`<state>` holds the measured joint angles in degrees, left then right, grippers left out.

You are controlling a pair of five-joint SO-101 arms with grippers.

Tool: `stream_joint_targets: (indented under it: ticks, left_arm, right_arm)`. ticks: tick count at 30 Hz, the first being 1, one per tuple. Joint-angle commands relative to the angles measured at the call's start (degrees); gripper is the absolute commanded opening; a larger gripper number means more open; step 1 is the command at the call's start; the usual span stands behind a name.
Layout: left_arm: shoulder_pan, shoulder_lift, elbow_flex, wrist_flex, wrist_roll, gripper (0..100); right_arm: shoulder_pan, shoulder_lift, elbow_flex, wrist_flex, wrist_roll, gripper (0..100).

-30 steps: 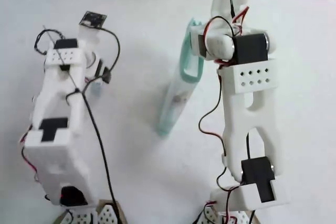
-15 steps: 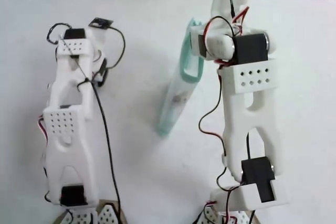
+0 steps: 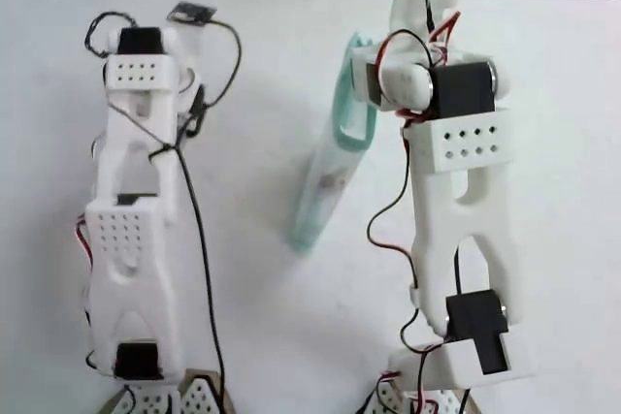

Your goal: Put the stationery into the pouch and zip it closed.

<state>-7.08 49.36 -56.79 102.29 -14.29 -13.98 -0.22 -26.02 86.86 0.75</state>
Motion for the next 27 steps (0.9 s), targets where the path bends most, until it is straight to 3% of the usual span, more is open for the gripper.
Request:
stream_joint_targets:
  ticks: [1,8,11,15,19,24,27]
  left_arm:
    - [5.8,-21.1,9.1,0.3,2.2,2]
    - [15.9,-60.3,21.5,-0.4,10.5,3]
    - [22.6,-76.3,25.6,-5.5,14.1,3]
    - [32.1,-90.3,39.1,-21.7,21.2,3]
    - [39.6,-99.4,58.5,-40.5,23.3,3]
    - [43.0,-108.2,82.1,-62.5,23.2,3]
    - [43.0,-112.4,91.2,-69.4,23.5,3]
  right_arm:
    - [-0.5,0.6,0.4,-0.1,-0.2,1.9]
    - [0.0,0.6,0.6,0.4,-0.1,1.9]
    - [-0.1,0.0,2.5,0.0,-0.1,1.9]
    - [-0.6,0.5,2.8,-0.1,-0.1,1.9]
    - [0.0,0.0,3.1,-0.6,-0.1,1.9]
    - [-0.5,0.4,3.1,-0.6,-0.1,1.9]
    - [-0.4,0.5,3.1,-0.6,-0.1,1.9]
